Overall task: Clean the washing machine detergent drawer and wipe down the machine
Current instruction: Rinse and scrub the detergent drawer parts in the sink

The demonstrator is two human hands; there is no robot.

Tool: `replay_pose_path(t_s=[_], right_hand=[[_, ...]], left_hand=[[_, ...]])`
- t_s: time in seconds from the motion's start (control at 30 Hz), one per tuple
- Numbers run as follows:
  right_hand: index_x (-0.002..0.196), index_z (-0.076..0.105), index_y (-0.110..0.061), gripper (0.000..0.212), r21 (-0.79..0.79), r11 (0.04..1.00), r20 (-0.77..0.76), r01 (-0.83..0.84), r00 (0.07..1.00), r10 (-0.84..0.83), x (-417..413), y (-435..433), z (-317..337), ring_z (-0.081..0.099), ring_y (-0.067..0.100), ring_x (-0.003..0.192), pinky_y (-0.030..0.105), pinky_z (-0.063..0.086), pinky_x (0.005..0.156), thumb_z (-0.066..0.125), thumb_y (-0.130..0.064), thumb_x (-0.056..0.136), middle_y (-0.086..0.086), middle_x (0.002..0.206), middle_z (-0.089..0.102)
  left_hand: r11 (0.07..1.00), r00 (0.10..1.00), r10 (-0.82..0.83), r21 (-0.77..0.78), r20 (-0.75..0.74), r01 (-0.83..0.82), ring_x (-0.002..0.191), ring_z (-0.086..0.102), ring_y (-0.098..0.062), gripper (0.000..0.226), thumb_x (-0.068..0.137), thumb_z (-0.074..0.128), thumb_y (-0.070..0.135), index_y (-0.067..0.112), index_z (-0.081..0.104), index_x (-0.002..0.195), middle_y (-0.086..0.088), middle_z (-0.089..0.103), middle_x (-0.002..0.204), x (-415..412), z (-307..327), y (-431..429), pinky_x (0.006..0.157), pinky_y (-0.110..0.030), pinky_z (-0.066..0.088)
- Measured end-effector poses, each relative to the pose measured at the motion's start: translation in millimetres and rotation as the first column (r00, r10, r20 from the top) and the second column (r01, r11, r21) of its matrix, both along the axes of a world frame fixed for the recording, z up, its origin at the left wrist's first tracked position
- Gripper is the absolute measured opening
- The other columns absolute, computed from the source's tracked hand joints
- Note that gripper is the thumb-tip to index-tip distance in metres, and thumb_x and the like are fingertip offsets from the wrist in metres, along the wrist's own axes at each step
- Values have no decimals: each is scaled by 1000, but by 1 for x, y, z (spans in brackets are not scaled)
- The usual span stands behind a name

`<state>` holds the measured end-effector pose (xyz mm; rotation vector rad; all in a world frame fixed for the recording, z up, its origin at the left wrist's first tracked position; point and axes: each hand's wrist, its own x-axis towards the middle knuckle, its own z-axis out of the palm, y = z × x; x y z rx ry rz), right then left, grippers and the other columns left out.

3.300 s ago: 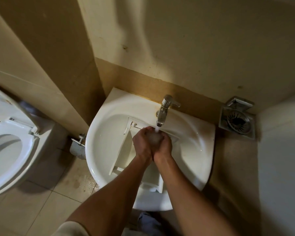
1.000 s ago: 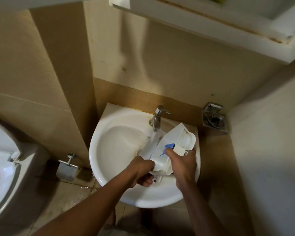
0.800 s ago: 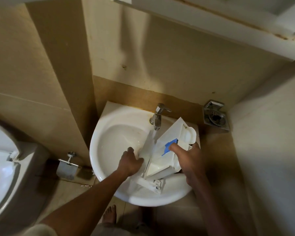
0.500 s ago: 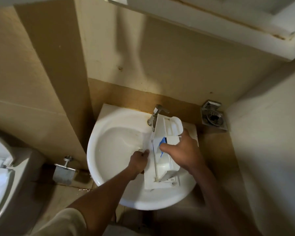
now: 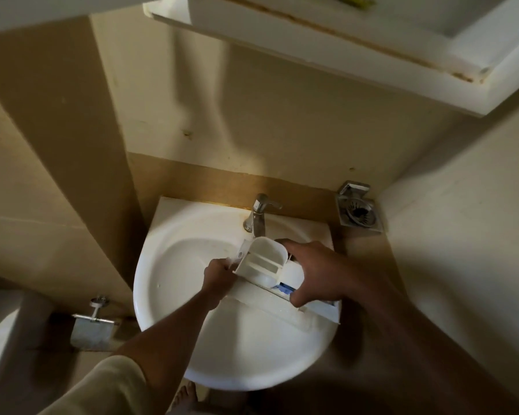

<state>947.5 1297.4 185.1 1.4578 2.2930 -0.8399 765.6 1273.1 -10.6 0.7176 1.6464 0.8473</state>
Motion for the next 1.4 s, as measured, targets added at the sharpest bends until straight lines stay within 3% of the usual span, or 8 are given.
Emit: replay_pose_path(t_s=[0.33, 0.43, 0.77, 1.03, 1.13, 1.2, 1.3, 1.4], right_hand=[[148, 28, -46, 106, -93, 983, 56, -157, 985, 163, 8, 10, -9, 42, 1, 121, 16, 40, 86, 79, -19, 59, -21, 143, 43], [148, 31, -43, 104, -77, 979, 43, -191, 980, 195, 6, 13, -7, 46, 4, 119, 23, 47, 90, 79, -15, 60, -18, 142, 46], [148, 27, -48, 104, 48, 930, 122, -363, 927, 356, 9, 4, -8, 42, 15, 134, 36, 47, 100, 72, 0, 68, -19, 151, 37], [148, 37, -36, 94, 310, 776, 189, -549, 836, 515, 9, -17, -30, 23, 18, 147, 49, 12, 120, 65, 12, 72, -11, 153, 36], [148, 43, -32, 91, 553, 752, 141, -359, 930, 341, 18, -28, -28, 24, 24, 151, 56, 18, 121, 67, 10, 71, -5, 154, 41], [152, 37, -28, 93, 641, 756, -172, 129, 985, -22, 21, -50, -36, 27, 23, 148, 46, 27, 119, 68, 8, 72, -1, 156, 36], [153, 31, -21, 88, 179, 459, -656, 870, 453, -604, 12, -81, -55, 41, 21, 134, 27, 34, 106, 77, -7, 79, 5, 152, 38], [142, 44, -17, 78, -497, 21, -532, 867, -286, -797, 7, -84, -75, 59, 21, 101, 38, 51, 88, 83, -35, 77, 7, 125, 57]], left_hand=[[985, 841, -127, -35, 526, 171, 113, 62, -41, 36, 104, 42, 16, 0, 64, 127, -23, 68, 121, -3, 7, 13, 105, -52, 48], [988, 925, -86, -90, 369, 128, 93, 59, -35, 34, 105, 46, 26, -1, 67, 110, -23, 64, 103, 4, 3, 18, 80, -42, 42], [987, 931, 99, -150, 351, -48, 75, 62, -31, 26, 86, 78, 28, 2, 74, 91, -20, 69, 86, 2, -8, 24, 65, -38, 51], [970, 959, -220, -60, 181, 234, 78, 66, -24, 40, 81, 83, 34, -4, 77, 94, -19, 76, 90, -18, -8, 24, 75, -33, 53], [989, 984, -121, -74, 130, 131, 70, 62, -25, 34, 88, 77, 20, -13, 73, 91, -24, 69, 82, -17, -10, 17, 65, -30, 51], [994, 995, -53, -86, 87, 60, 58, 59, -22, 25, 88, 72, 15, -7, 73, 78, -18, 63, 70, -17, -12, 12, 51, -28, 49], [998, 999, -20, -60, 30, 22, 48, 54, -19, 34, 88, 67, 17, 15, 66, 54, -2, 56, 55, -12, -12, 8, 42, -25, 47], [997, 989, -82, -12, -125, 81, 52, 58, -19, 30, 91, 67, 31, 14, 72, 66, 4, 66, 59, -12, -7, 13, 48, -26, 46]])
